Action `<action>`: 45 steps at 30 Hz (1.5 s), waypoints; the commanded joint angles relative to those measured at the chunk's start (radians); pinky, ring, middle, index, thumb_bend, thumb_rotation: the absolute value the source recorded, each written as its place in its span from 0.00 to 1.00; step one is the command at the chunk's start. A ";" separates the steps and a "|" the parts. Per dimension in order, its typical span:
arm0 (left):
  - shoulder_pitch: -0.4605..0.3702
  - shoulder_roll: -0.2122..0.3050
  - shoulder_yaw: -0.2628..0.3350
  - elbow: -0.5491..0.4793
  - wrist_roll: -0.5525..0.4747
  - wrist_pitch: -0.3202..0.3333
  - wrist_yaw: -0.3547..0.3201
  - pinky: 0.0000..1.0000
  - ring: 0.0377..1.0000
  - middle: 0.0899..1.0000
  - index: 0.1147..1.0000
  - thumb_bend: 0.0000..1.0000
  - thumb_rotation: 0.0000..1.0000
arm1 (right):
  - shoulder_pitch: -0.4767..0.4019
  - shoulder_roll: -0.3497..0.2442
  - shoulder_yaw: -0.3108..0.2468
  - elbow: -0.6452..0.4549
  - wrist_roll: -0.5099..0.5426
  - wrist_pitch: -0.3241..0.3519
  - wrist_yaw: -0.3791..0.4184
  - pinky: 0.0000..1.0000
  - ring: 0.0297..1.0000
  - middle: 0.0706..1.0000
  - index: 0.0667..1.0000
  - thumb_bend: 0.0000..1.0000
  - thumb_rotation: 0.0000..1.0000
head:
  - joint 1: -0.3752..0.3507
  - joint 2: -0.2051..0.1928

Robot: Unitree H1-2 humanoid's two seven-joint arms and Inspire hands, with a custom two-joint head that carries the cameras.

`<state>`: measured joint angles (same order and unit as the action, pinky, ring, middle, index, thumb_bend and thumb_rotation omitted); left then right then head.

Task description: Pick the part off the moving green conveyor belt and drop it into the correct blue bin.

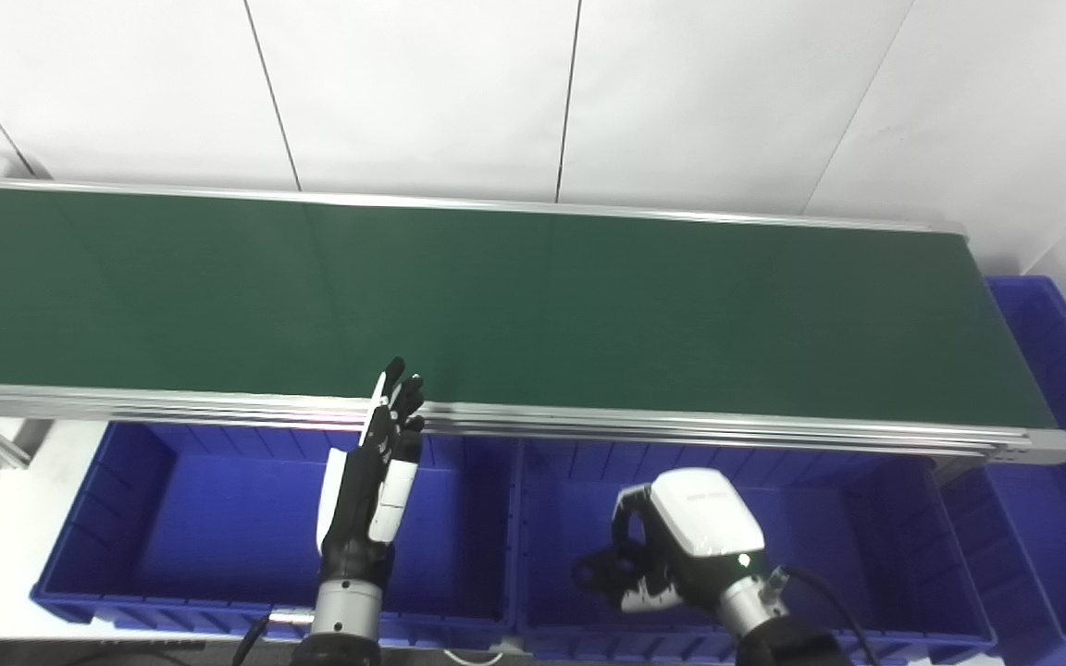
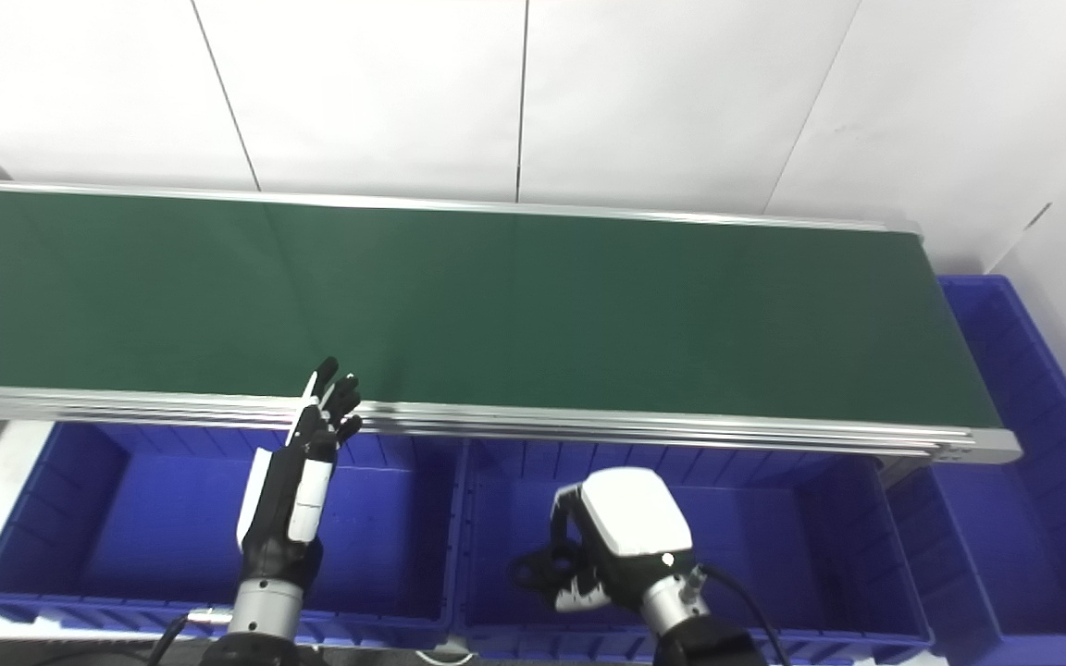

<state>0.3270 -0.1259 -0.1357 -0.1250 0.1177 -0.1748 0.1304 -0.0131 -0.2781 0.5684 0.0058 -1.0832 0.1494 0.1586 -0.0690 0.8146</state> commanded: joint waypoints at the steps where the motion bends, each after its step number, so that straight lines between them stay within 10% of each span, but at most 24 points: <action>1: -0.002 0.003 -0.003 -0.034 0.005 -0.006 -0.014 0.90 0.93 0.93 0.97 0.83 0.99 | -0.006 0.005 -0.001 0.023 0.007 -0.048 -0.072 0.11 0.14 0.20 0.45 0.50 0.14 | 0.009 -0.001; 6: 0.005 0.002 -0.009 -0.042 0.024 0.003 -0.012 0.90 0.93 0.94 0.98 0.83 1.00 | -0.020 0.002 0.013 0.092 -0.020 -0.030 -0.122 0.19 0.26 0.35 0.49 0.52 0.03 | 0.019 -0.008; 8: 0.008 0.001 -0.010 -0.047 0.023 0.008 -0.012 0.90 0.93 0.94 0.98 0.83 1.00 | -0.020 0.000 0.016 0.099 -0.045 -0.004 -0.115 0.46 0.57 0.62 0.64 0.73 0.06 | 0.019 -0.008; 14: 0.011 0.006 -0.013 -0.049 0.028 0.011 -0.016 0.90 0.93 0.94 0.99 0.83 1.00 | -0.006 0.008 0.007 0.086 -0.072 0.018 -0.109 0.98 0.91 0.93 0.89 0.98 0.54 | 0.031 -0.019; 23: 0.009 0.011 -0.010 -0.032 0.022 -0.004 -0.023 0.92 0.94 0.95 0.99 0.82 1.00 | -0.001 0.016 -0.009 0.069 -0.049 0.008 -0.110 0.99 0.91 0.93 0.89 1.00 0.64 | 0.029 -0.033; 27: 0.007 0.010 -0.009 -0.019 0.024 -0.012 -0.020 0.91 0.94 0.95 0.99 0.83 1.00 | 0.004 0.029 -0.050 0.018 0.029 0.000 -0.089 0.82 0.87 0.91 0.87 0.98 0.63 | 0.031 -0.049; 31: 0.006 0.010 -0.009 -0.003 0.032 -0.030 -0.013 0.90 0.93 0.93 0.98 0.82 1.00 | 0.019 0.055 -0.115 -0.124 0.164 0.034 0.001 0.68 0.82 0.89 0.85 0.91 0.69 | 0.033 -0.071; 37: 0.008 0.016 -0.004 0.031 0.027 -0.064 -0.015 0.92 0.93 0.94 0.99 0.82 1.00 | 0.110 0.147 -0.260 -0.411 0.510 0.169 0.164 0.71 0.85 0.90 0.86 0.80 0.85 | 0.041 -0.107; 40: 0.007 0.022 0.000 0.045 0.026 -0.080 -0.015 0.91 0.94 0.94 0.99 0.81 1.00 | 0.204 0.226 -0.379 -0.388 0.840 0.004 0.111 0.78 0.84 0.87 0.86 0.84 0.94 | 0.066 -0.127; 45: 0.009 0.034 0.004 0.058 0.025 -0.106 -0.018 0.91 0.93 0.94 0.98 0.81 1.00 | 0.214 0.267 -0.449 -0.159 0.958 -0.303 0.021 0.83 0.86 0.88 0.89 0.82 1.00 | 0.083 -0.156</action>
<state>0.3419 -0.1107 -0.1352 -0.0455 0.1403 -0.1894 0.1195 0.2280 -0.0414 0.1579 -0.2213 -0.2288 0.1081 0.2540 0.0138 0.6597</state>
